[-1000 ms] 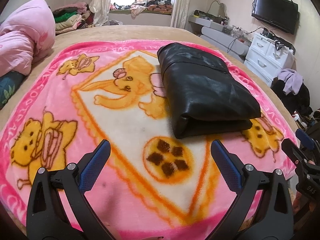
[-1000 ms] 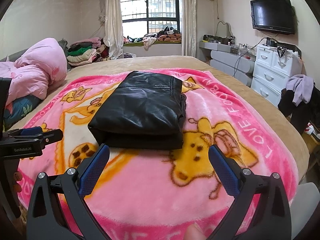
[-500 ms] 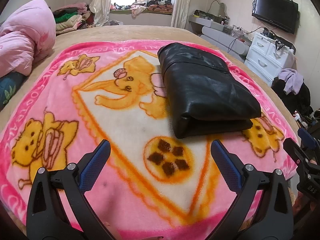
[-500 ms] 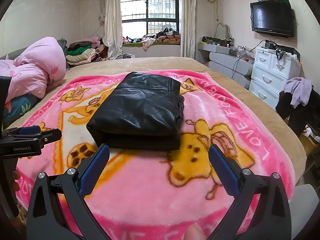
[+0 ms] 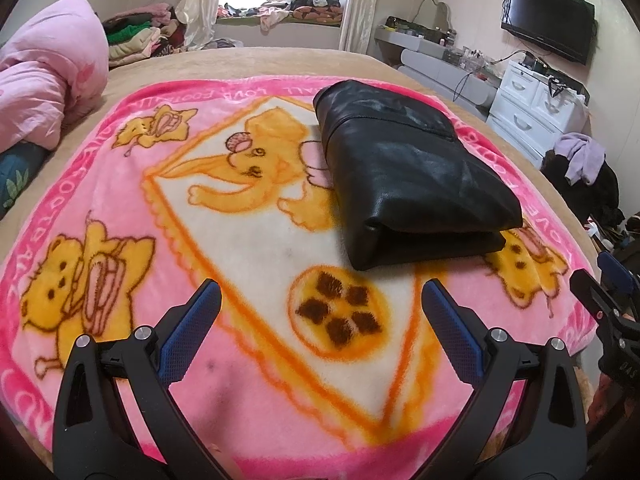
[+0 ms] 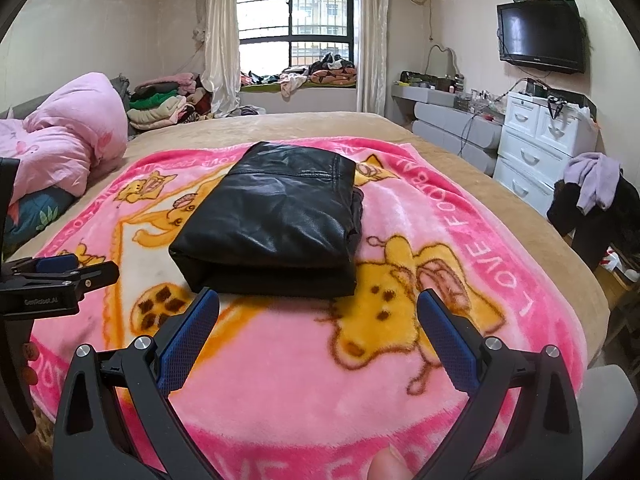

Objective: Fold large clothes

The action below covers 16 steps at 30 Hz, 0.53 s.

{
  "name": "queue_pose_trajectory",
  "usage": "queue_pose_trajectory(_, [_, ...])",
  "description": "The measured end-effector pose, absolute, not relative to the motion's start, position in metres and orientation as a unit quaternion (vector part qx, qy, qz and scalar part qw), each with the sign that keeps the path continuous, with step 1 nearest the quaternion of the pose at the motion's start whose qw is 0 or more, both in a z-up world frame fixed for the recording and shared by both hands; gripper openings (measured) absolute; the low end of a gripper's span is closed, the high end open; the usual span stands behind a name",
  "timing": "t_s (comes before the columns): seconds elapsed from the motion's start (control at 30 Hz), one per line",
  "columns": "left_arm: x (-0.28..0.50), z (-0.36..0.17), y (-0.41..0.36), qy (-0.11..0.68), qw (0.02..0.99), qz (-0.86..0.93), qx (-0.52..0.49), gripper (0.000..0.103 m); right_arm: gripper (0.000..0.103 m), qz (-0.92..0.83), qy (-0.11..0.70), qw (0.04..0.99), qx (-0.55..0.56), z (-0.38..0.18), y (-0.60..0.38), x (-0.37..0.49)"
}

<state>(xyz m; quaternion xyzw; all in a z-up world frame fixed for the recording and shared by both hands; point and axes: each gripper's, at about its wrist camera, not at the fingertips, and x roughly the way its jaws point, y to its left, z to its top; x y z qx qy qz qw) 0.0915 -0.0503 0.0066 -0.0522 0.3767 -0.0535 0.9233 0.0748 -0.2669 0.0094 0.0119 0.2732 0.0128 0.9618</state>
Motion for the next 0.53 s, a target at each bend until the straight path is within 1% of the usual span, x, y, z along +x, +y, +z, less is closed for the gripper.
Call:
queue_pose_trajectory(0.17, [0.096, 0.001, -0.042, 0.391, 0.919, -0.031, -0.050, 0.094, 0.098, -0.013, 0.282, 0.959, 0.033, 0.008, -0.285, 0.071])
queue_pose_trajectory(0.3, [0.106, -0.001, -0.016, 0.403, 0.912, -0.004, -0.074, 0.094, 0.098, -0.079, 0.271, 0.957, 0.072, 0.008, -0.335, 0.060])
queue_pose_trajectory(0.43, [0.125, -0.003, 0.038, 0.417, 0.904, 0.041, -0.088, 0.094, 0.098, -0.218, 0.279, 0.925, 0.137, -0.011, -0.444, 0.041])
queue_pose_trajectory(0.53, [0.143, -0.006, 0.103, 0.423, 0.896, 0.099, -0.088, 0.094, 0.098, -0.352, 0.307, 0.867, 0.175, -0.045, -0.546, 0.013])
